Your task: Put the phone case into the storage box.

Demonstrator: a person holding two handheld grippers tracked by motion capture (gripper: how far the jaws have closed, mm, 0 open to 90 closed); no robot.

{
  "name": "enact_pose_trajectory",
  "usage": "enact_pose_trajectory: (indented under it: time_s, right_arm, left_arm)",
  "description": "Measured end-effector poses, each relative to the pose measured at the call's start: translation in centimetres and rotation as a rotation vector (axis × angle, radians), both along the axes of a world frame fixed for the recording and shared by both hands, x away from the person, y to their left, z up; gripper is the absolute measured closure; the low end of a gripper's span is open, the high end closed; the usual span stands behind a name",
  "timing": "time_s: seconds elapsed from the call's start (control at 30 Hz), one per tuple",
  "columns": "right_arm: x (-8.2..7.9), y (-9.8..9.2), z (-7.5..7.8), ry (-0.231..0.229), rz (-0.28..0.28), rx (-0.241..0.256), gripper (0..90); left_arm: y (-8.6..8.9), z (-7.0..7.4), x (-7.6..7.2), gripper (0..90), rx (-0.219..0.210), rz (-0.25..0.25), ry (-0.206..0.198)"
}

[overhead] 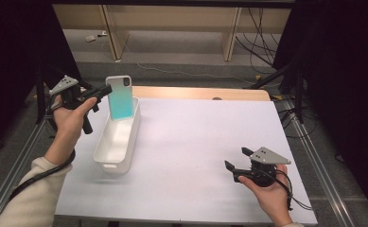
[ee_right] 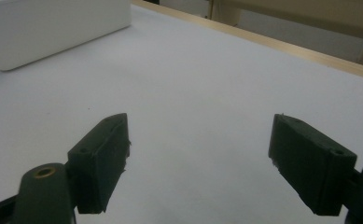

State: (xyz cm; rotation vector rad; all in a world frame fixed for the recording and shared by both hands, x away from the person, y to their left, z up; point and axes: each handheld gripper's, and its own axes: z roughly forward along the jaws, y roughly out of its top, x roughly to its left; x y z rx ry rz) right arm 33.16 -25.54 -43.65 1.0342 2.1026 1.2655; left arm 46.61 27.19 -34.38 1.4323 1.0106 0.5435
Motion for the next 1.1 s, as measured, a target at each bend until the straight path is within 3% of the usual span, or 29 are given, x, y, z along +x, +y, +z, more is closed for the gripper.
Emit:
enact_pose_trajectory:
  time_s: [0.6, 0.83, 1.1]
  right_arm:
    - [-0.1, -0.1, 0.1, 0.016, 0.002, -0.011, 21.6]
    - [0.1, -0.1, 0.0, -0.015, -0.002, -0.004, 21.6]
    - [0.0, 0.0, 0.0, 0.000, 0.000, 0.002, 21.6]
  left_arm:
    - [0.5, -0.4, 0.8, 82.6, 0.007, 0.004, 0.000]
    - [0.4, -0.4, 1.1, 82.5, 0.015, 0.000, 0.000]
    - [0.6, -0.5, 1.4, 82.6, 0.016, -0.002, 0.001]
